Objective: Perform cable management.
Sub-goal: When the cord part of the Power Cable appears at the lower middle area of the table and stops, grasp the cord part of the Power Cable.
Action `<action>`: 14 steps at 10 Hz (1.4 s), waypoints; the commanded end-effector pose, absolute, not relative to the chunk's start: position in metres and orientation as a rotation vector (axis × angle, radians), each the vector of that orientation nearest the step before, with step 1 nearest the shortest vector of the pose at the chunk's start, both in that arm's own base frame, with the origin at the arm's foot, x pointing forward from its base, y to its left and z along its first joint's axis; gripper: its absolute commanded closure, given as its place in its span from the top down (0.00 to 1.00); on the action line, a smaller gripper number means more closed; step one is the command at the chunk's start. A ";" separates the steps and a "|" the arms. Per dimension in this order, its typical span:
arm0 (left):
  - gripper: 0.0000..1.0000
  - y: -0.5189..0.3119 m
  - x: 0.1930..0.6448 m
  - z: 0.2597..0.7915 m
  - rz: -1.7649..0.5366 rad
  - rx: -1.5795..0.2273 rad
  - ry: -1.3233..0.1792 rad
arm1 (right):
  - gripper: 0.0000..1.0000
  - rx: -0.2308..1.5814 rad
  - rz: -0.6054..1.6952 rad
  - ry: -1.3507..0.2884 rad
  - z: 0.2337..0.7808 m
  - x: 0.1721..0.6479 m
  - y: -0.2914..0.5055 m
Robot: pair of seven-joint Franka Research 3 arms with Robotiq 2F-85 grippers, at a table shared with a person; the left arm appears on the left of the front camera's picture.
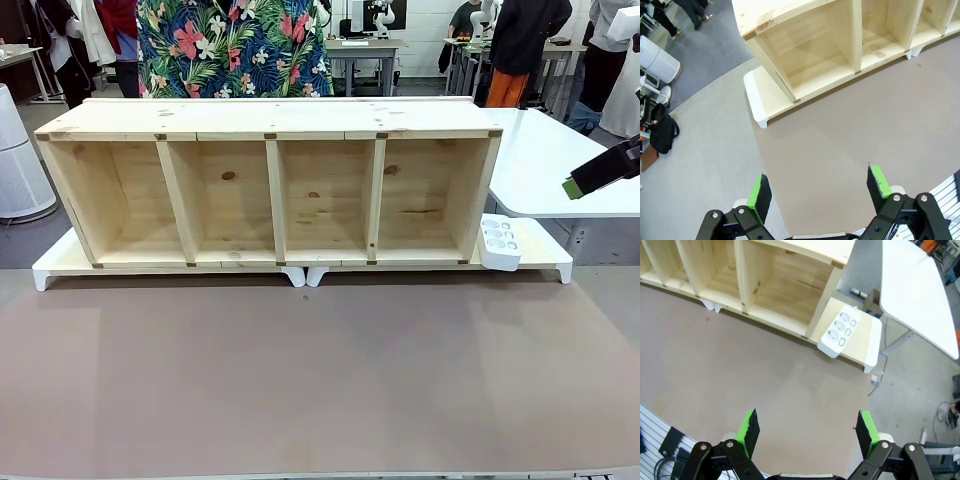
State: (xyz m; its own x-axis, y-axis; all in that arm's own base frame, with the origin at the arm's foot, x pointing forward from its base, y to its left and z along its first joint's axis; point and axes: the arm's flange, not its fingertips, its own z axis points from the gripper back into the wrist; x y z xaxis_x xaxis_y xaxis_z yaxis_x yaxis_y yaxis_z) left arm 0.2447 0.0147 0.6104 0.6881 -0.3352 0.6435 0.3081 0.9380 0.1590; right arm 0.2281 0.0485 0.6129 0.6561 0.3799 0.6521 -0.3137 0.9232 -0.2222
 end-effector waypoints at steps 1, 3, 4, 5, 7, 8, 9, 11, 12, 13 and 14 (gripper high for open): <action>1.00 0.014 0.244 0.610 -0.361 0.043 -0.724 | 1.00 -0.090 0.388 -0.766 0.613 0.230 0.048; 1.00 0.014 0.244 0.610 -0.361 0.043 -0.724 | 1.00 -0.090 0.388 -0.766 0.613 0.230 0.048; 1.00 0.014 0.244 0.610 -0.361 0.043 -0.724 | 1.00 -0.090 0.388 -0.766 0.613 0.230 0.048; 1.00 0.014 0.244 0.610 -0.361 0.043 -0.724 | 1.00 -0.090 0.388 -0.766 0.613 0.230 0.048; 1.00 0.014 0.244 0.610 -0.361 0.043 -0.724 | 1.00 -0.090 0.388 -0.766 0.613 0.230 0.048; 1.00 0.014 0.244 0.610 -0.361 0.043 -0.724 | 1.00 -0.090 0.388 -0.766 0.613 0.230 0.048; 1.00 0.014 0.244 0.610 -0.361 0.043 -0.724 | 1.00 -0.090 0.388 -0.766 0.613 0.230 0.048; 1.00 0.014 0.244 0.610 -0.361 0.043 -0.724 | 1.00 -0.090 0.388 -0.766 0.613 0.230 0.048; 1.00 0.014 0.244 0.610 -0.361 0.043 -0.724 | 1.00 -0.090 0.388 -0.766 0.613 0.230 0.048; 1.00 0.014 0.244 0.610 -0.361 0.043 -0.724 | 1.00 -0.090 0.388 -0.766 0.613 0.230 0.048; 1.00 0.014 0.244 0.610 -0.361 0.043 -0.724 | 1.00 -0.090 0.388 -0.766 0.613 0.230 0.048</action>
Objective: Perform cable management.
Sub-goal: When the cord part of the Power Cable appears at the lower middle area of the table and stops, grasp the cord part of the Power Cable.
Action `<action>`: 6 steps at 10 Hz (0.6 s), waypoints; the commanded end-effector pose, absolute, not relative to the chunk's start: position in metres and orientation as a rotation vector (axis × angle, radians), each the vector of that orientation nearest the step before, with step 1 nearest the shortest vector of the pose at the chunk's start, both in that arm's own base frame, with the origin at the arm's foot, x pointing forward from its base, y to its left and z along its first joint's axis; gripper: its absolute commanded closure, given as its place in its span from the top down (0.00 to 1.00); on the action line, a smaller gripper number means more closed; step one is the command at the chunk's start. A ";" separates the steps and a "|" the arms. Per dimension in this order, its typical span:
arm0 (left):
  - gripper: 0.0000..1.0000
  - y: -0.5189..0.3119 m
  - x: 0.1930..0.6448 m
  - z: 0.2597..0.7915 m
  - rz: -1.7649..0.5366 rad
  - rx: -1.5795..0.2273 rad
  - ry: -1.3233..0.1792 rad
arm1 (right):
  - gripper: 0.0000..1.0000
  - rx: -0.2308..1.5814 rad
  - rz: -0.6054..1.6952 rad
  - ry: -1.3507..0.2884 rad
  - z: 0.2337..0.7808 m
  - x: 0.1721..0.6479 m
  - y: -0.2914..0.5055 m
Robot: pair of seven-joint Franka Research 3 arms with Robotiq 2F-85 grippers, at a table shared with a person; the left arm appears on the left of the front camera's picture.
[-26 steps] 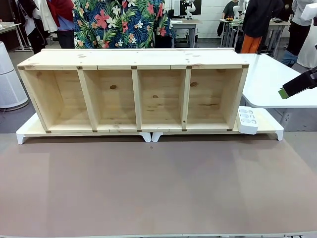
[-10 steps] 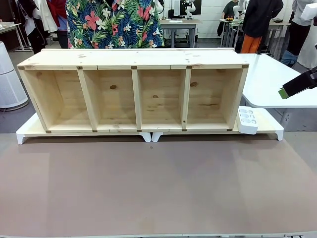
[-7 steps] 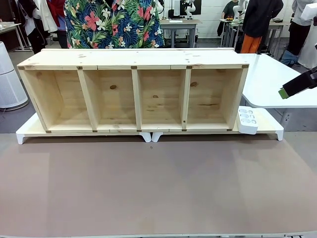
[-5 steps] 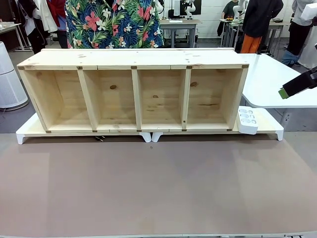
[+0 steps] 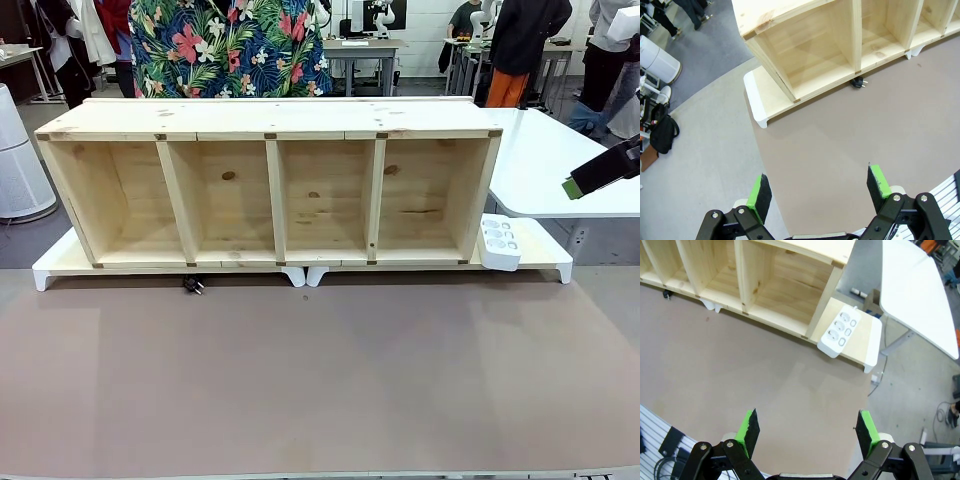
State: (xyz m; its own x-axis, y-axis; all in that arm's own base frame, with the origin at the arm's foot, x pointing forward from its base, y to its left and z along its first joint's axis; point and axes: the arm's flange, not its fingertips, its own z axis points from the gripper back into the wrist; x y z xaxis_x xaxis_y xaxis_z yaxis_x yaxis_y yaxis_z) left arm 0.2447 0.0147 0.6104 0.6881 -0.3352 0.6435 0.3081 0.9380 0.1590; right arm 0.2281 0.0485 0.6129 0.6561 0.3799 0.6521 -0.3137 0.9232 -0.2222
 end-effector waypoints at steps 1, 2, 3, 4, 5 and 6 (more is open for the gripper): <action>1.00 0.014 0.244 0.610 -0.361 0.043 -0.724 | 1.00 -0.090 0.388 -0.766 0.613 0.230 0.048; 1.00 0.014 0.244 0.610 -0.361 0.043 -0.724 | 1.00 -0.090 0.388 -0.766 0.613 0.230 0.048; 1.00 0.014 0.244 0.610 -0.361 0.043 -0.724 | 1.00 -0.090 0.388 -0.766 0.613 0.230 0.048; 1.00 0.014 0.244 0.610 -0.361 0.043 -0.724 | 1.00 -0.090 0.388 -0.766 0.613 0.230 0.048; 1.00 0.014 0.244 0.610 -0.361 0.043 -0.724 | 1.00 -0.090 0.388 -0.766 0.613 0.230 0.048; 1.00 0.014 0.244 0.610 -0.361 0.043 -0.724 | 1.00 -0.090 0.388 -0.766 0.613 0.230 0.048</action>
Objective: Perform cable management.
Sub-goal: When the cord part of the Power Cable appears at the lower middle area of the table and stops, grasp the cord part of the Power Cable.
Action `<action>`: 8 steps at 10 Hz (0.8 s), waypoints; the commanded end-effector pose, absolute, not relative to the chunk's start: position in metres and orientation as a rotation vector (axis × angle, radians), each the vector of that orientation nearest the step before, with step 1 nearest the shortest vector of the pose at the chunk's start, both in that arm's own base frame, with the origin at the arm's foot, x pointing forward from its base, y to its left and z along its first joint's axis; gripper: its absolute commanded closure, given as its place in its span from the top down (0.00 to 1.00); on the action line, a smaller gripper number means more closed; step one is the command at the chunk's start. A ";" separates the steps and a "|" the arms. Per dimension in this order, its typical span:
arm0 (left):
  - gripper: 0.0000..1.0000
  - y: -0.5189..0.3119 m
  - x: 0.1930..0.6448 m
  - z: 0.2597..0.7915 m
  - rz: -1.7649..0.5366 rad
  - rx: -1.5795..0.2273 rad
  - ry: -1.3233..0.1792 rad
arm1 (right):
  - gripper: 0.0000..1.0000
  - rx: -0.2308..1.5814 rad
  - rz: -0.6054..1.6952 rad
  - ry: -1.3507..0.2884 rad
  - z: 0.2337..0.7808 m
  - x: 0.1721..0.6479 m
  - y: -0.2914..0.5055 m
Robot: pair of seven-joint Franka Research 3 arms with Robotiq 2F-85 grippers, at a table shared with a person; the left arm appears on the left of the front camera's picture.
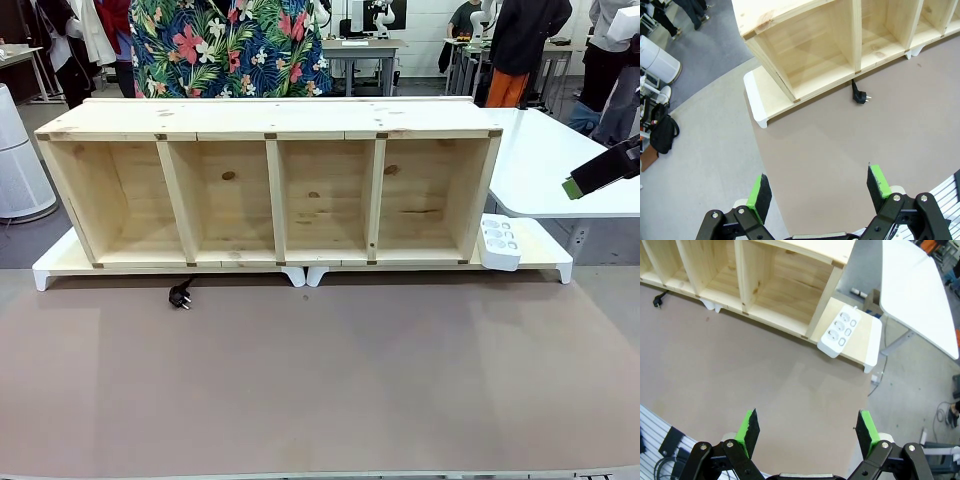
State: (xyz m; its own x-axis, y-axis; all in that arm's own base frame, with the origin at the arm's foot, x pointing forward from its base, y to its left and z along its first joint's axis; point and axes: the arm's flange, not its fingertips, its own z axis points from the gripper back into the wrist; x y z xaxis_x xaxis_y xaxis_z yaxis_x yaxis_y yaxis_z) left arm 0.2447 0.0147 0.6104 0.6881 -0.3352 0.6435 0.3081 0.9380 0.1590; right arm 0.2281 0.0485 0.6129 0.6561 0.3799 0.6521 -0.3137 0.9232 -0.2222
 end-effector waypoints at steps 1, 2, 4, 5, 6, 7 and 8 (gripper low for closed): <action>1.00 0.014 0.244 0.610 -0.361 0.043 -0.724 | 1.00 -0.090 0.388 -0.766 0.613 0.230 0.048; 1.00 0.014 0.244 0.610 -0.361 0.043 -0.724 | 1.00 -0.090 0.388 -0.766 0.613 0.230 0.048; 1.00 0.014 0.244 0.610 -0.361 0.043 -0.724 | 1.00 -0.090 0.388 -0.766 0.613 0.230 0.048; 1.00 0.014 0.244 0.610 -0.361 0.043 -0.724 | 1.00 -0.090 0.388 -0.766 0.613 0.230 0.048; 1.00 0.014 0.244 0.610 -0.361 0.043 -0.724 | 1.00 -0.090 0.388 -0.766 0.613 0.230 0.048; 1.00 0.014 0.244 0.610 -0.361 0.043 -0.724 | 1.00 -0.090 0.388 -0.766 0.613 0.230 0.048; 1.00 0.014 0.244 0.610 -0.361 0.043 -0.724 | 1.00 -0.090 0.388 -0.766 0.613 0.230 0.048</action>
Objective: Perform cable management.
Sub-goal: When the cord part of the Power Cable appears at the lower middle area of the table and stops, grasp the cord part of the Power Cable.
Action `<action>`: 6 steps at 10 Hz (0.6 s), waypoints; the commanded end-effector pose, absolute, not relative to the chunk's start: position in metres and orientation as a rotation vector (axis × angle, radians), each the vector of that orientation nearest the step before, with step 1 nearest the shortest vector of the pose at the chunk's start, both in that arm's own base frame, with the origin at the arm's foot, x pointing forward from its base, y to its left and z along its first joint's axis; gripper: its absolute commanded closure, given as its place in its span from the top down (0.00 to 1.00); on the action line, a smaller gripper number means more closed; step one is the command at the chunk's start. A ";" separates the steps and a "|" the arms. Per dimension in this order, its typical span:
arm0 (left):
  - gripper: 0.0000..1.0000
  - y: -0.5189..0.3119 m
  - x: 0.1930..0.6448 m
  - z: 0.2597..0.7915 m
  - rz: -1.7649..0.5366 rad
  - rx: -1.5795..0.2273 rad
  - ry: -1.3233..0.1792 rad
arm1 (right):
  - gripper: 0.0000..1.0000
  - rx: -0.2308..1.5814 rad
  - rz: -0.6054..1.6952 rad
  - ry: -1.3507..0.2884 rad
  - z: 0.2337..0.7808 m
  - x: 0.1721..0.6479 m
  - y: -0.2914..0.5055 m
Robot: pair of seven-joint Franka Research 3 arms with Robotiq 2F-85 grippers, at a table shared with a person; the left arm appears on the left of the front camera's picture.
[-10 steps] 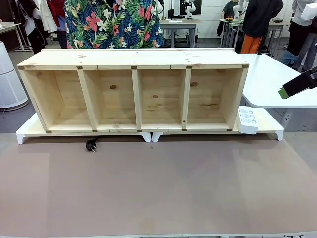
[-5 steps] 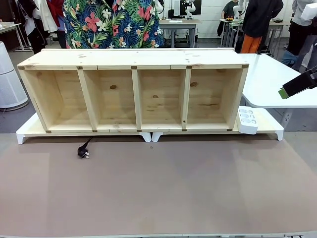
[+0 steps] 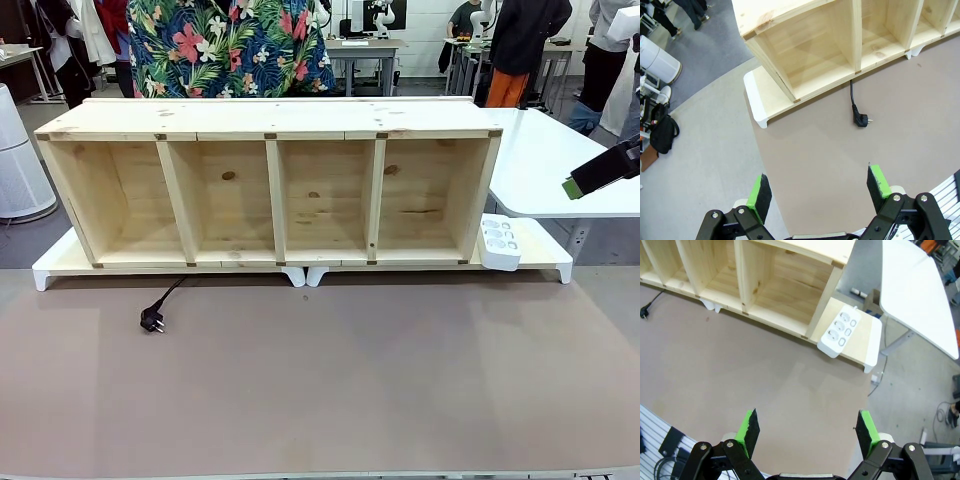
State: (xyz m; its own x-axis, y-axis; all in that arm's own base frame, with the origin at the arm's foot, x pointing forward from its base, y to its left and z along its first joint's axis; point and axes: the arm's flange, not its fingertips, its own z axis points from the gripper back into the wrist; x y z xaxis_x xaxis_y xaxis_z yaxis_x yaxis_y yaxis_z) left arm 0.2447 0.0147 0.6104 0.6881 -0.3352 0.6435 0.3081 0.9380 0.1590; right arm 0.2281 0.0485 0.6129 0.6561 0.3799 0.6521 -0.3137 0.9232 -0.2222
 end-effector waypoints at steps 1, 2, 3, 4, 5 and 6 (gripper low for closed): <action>1.00 0.014 0.244 0.610 -0.361 0.043 -0.724 | 1.00 -0.090 0.388 -0.766 0.613 0.230 0.048; 1.00 0.014 0.244 0.610 -0.361 0.043 -0.724 | 1.00 -0.090 0.388 -0.766 0.613 0.230 0.048; 1.00 0.014 0.244 0.610 -0.361 0.043 -0.724 | 1.00 -0.090 0.388 -0.766 0.613 0.230 0.048; 1.00 0.014 0.244 0.610 -0.361 0.043 -0.724 | 1.00 -0.090 0.388 -0.766 0.613 0.230 0.048; 1.00 0.014 0.244 0.610 -0.361 0.043 -0.724 | 1.00 -0.090 0.388 -0.766 0.613 0.230 0.048; 1.00 0.014 0.244 0.610 -0.361 0.043 -0.724 | 1.00 -0.090 0.388 -0.766 0.613 0.230 0.048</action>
State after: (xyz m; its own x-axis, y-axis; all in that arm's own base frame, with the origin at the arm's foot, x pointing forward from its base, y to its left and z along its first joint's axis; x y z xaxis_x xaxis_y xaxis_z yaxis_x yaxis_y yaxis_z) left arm 0.2447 0.0147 0.6104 0.6881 -0.3352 0.6435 0.3081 0.9380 0.1590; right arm 0.2281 0.0485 0.6129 0.6561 0.3799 0.6521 -0.3137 0.9232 -0.2222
